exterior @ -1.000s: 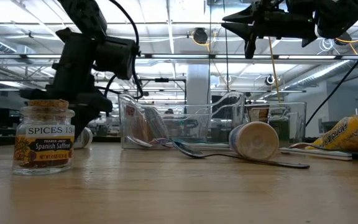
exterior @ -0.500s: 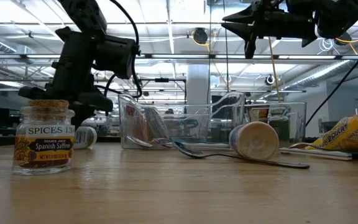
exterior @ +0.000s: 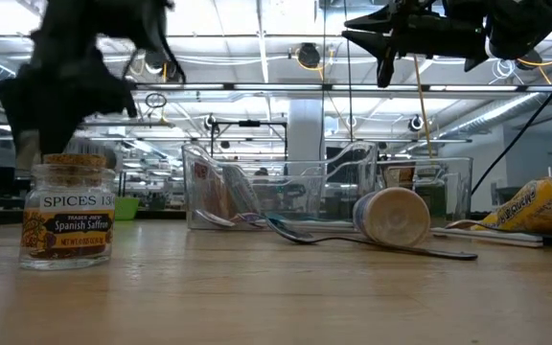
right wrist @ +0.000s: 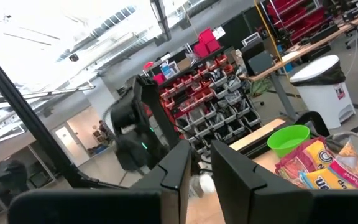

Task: Pick & Place Food Item
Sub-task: Put the white seasoning bottle into the top right transparent bin

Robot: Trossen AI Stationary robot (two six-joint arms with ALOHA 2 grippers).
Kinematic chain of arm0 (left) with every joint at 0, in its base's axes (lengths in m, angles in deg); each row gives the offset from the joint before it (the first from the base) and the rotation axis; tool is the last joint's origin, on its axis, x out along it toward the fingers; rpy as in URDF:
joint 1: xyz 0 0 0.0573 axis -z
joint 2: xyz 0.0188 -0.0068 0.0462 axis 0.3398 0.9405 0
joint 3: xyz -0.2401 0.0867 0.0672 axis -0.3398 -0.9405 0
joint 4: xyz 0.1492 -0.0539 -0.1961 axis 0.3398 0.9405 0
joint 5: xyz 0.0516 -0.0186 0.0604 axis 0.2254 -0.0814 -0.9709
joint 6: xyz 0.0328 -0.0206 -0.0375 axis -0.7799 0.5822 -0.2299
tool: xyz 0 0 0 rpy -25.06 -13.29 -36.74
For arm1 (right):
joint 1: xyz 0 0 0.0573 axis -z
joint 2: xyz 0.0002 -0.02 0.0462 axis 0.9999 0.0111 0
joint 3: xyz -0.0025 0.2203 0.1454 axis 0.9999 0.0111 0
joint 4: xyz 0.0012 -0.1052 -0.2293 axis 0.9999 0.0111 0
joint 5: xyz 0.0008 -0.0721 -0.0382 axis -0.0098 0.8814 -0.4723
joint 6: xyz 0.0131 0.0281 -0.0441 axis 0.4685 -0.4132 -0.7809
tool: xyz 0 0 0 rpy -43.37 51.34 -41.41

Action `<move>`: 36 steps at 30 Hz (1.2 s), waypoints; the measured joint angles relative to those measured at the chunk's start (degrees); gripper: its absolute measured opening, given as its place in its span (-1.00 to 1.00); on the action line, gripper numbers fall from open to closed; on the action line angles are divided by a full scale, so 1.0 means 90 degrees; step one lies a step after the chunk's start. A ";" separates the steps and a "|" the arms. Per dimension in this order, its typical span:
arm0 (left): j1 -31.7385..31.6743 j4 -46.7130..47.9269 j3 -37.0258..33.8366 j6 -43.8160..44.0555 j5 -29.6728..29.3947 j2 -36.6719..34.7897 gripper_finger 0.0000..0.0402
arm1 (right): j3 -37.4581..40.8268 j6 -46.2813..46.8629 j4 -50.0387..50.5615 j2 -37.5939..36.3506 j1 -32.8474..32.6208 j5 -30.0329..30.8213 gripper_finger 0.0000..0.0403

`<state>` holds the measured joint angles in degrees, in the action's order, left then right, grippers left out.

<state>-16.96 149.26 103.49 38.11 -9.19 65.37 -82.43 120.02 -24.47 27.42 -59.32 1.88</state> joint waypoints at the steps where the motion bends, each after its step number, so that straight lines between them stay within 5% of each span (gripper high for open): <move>1: 0.0075 -0.0032 0.0000 0.0105 -0.0046 -0.0259 0.03 | -0.0001 -0.0001 -0.0012 0.0000 0.0000 0.0007 -0.73; 7: 0.0478 -0.0764 -0.0004 0.0536 -0.1042 -0.1871 0.03 | -0.0002 -0.0101 -0.0013 0.0000 -0.0004 0.0216 -0.73; 13: 0.0783 -0.3087 0.0000 -0.0775 -0.2615 -0.2866 0.09 | 0.0000 -0.0045 -0.0003 0.0000 -0.0002 0.0874 -0.73; 17: 0.0762 -0.4341 0.0002 -0.1598 -0.2984 -0.2902 0.02 | -0.0001 0.0184 -0.0032 0.0000 -0.0002 0.0877 -0.73; 22: 0.0677 -0.5492 0.0002 -0.2279 -0.2656 -0.2520 0.02 | -0.0002 0.0607 -0.0052 0.0000 -0.0100 0.0843 -0.73; 30: 0.0243 -0.7694 -0.0002 -0.2893 -0.1142 -0.1659 0.02 | -0.0207 0.0607 -0.0515 0.0092 -0.0798 0.0147 -0.71; 36: -0.0252 -0.9146 0.0012 -0.2938 -0.0116 -0.1097 0.02 | -0.1393 0.0294 0.0937 0.0546 -0.1215 -0.0675 -0.48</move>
<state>-19.23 66.94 103.60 11.67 -10.24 55.49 -94.97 122.66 -16.03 32.33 -70.26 -4.20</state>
